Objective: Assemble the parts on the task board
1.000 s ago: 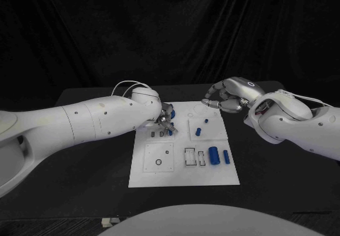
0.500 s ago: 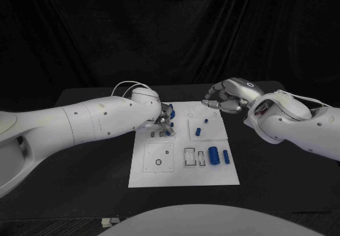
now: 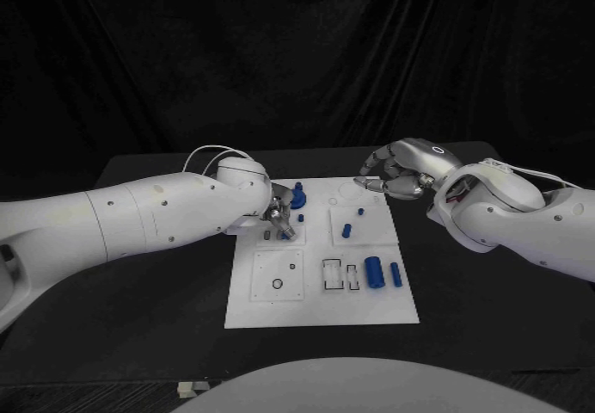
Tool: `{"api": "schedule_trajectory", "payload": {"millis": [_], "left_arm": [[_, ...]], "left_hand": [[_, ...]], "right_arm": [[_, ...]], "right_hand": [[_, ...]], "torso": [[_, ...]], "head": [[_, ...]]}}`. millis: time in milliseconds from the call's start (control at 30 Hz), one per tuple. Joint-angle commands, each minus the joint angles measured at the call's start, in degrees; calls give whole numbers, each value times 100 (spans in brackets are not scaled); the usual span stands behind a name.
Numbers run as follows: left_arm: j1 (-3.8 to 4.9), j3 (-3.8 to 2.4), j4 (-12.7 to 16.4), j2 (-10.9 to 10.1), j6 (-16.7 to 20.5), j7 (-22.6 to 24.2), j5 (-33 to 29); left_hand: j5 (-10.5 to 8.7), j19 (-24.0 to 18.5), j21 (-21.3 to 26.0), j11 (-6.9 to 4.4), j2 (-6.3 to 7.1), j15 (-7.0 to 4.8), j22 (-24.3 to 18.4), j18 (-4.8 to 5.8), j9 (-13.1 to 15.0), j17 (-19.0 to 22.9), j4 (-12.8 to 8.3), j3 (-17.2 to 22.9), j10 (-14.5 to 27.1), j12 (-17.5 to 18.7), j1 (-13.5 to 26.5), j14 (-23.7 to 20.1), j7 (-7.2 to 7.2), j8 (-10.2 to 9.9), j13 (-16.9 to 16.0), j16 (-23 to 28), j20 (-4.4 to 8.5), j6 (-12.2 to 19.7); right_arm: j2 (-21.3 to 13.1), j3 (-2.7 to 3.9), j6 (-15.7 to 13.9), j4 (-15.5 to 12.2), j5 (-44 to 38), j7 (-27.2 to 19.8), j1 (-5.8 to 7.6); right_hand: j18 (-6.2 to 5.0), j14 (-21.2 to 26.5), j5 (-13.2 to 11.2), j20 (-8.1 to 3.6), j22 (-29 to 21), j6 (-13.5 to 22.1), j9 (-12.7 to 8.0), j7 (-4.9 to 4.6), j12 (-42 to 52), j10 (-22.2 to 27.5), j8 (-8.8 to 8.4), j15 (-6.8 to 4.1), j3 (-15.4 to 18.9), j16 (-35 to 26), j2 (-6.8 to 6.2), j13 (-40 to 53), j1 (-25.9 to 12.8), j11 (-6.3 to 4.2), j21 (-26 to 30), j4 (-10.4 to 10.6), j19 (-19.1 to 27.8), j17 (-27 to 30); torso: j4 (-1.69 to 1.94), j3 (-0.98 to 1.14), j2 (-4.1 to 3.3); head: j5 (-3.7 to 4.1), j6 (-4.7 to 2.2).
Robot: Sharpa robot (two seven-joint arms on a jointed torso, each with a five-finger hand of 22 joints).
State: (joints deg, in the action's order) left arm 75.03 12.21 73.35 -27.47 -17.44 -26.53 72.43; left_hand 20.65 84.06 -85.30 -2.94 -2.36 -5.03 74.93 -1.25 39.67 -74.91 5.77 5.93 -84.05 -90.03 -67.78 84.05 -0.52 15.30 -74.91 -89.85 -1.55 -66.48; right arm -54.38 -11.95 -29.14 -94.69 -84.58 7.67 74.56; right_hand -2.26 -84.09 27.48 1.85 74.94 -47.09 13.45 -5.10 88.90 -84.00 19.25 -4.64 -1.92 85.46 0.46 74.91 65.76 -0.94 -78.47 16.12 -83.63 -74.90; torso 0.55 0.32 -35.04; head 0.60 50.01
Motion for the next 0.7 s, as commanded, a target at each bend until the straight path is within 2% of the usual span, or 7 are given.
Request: {"api": "schedule_trajectory", "payload": {"millis": [33,233,433,700], "left_arm": [[54,-8,139,-103,283,9,0],[144,-8,426,-379,468,-99,-82],[220,-7,542,-607,609,-381,-1118],[239,-6,580,-771,825,-474,-1484]], "left_hand": [[44,19,34,-20,55,-43,938,-72,11,-1509,-33,106,-595,3,25,595,25,-28,-1509,-15,41,-8],[23,24,40,-18,109,-41,942,-72,49,-1509,6,220,-595,3,155,595,25,-46,-1509,-15,40,-52],[95,32,39,-31,136,-50,951,-70,73,-1509,34,320,-595,3,238,595,21,-73,-1509,-15,46,-63],[142,68,12,-41,156,-62,985,-60,100,-1509,40,409,-595,3,284,595,28,-83,-1509,-15,56,-89]], "right_arm": [[11,4,71,14,-5,124,-19],[24,4,110,38,2,135,-28],[46,4,145,55,4,143,-35],[54,4,175,73,5,149,-45]], "right_hand": [[-48,-394,28,19,1144,-43,-5,8,-39,-490,27,42,-32,-39,-7,1323,50,44,19,7,-173,-458],[-52,-390,28,22,1138,-49,-7,7,-69,-468,30,44,-44,-48,4,1287,75,46,40,8,-165,-440],[-56,-385,28,25,1133,-57,-11,5,-121,-429,33,47,-59,-59,11,1222,119,50,55,7,-159,-419],[-57,-384,34,27,1132,-63,-14,4,-125,-426,35,48,-71,-62,12,1217,159,49,60,3,-157,-416]], "torso": [[2,1,5],[3,3,12],[4,3,7],[5,4,8]], "head": [[-19,-1],[-60,-1],[-74,-1],[-80,-1]]}}
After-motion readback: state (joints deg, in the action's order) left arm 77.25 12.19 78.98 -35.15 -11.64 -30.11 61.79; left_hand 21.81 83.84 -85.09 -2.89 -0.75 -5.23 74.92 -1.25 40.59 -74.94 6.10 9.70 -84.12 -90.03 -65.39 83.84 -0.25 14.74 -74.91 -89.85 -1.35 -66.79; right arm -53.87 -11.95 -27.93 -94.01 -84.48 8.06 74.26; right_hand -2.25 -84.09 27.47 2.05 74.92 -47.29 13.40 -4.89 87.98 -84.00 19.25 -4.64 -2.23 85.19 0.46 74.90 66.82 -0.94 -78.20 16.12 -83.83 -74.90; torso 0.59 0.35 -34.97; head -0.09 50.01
